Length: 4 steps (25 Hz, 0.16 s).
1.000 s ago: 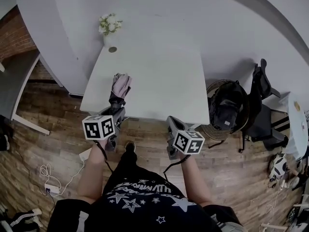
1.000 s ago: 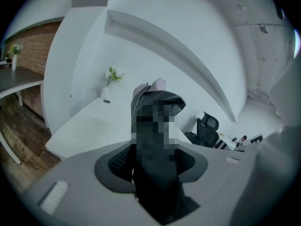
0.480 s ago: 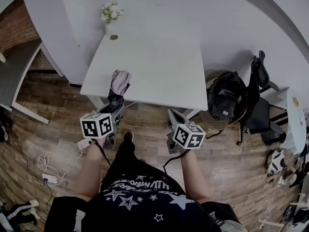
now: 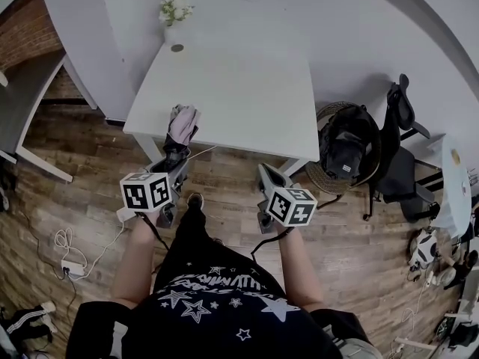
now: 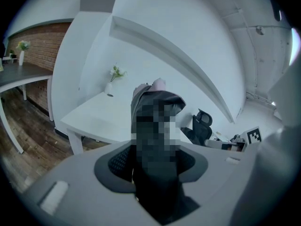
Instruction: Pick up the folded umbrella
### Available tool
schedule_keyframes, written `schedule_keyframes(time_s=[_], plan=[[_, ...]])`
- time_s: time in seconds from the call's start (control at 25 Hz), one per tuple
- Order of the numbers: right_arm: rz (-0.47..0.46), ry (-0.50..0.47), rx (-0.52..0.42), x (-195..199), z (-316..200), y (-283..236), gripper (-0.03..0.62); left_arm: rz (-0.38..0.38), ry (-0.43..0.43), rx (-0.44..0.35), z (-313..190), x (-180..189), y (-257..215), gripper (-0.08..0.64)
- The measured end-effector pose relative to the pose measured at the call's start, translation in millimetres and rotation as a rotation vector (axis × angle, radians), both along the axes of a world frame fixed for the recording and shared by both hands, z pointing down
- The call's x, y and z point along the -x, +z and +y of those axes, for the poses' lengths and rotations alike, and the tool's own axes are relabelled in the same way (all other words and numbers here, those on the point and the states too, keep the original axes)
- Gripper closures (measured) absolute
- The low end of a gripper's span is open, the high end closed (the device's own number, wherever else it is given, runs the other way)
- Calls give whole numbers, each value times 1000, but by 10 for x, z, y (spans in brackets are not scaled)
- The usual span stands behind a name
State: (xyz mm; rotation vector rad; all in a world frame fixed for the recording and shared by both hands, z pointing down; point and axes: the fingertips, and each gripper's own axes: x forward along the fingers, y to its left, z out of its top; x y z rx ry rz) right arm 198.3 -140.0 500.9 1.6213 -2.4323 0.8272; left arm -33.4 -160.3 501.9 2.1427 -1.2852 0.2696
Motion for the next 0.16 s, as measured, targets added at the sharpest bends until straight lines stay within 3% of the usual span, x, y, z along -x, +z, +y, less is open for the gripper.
schedule_keyframes(time_s=[0.16], plan=[[11,-4,7,8,41,44,577,4,-1,4,51,17,30,354]])
